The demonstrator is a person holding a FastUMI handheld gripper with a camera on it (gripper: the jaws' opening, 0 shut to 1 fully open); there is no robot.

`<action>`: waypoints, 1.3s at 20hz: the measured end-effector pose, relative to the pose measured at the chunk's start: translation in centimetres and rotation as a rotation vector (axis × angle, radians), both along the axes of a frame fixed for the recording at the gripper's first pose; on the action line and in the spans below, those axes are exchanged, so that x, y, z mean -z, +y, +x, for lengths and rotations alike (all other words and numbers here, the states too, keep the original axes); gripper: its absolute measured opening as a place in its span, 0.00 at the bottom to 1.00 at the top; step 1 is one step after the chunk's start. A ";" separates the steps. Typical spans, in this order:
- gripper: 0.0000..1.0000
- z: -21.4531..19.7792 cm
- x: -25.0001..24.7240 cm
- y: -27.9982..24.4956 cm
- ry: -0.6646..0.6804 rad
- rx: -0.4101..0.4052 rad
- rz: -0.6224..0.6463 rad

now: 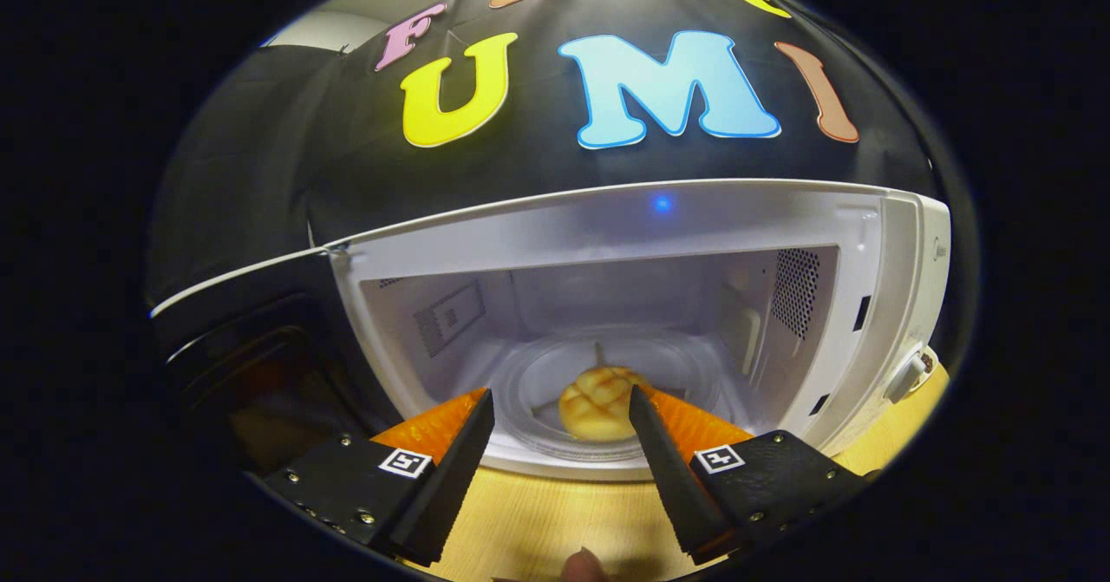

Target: Open the microwave, put the food inside, and close the microwave door.

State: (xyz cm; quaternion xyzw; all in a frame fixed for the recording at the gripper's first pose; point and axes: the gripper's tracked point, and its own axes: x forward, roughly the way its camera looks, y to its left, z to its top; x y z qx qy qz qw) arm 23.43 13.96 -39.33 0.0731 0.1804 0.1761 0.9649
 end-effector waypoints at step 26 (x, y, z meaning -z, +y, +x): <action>0.80 -40.4 -14.0 12.2 -0.243 -0.679 0.213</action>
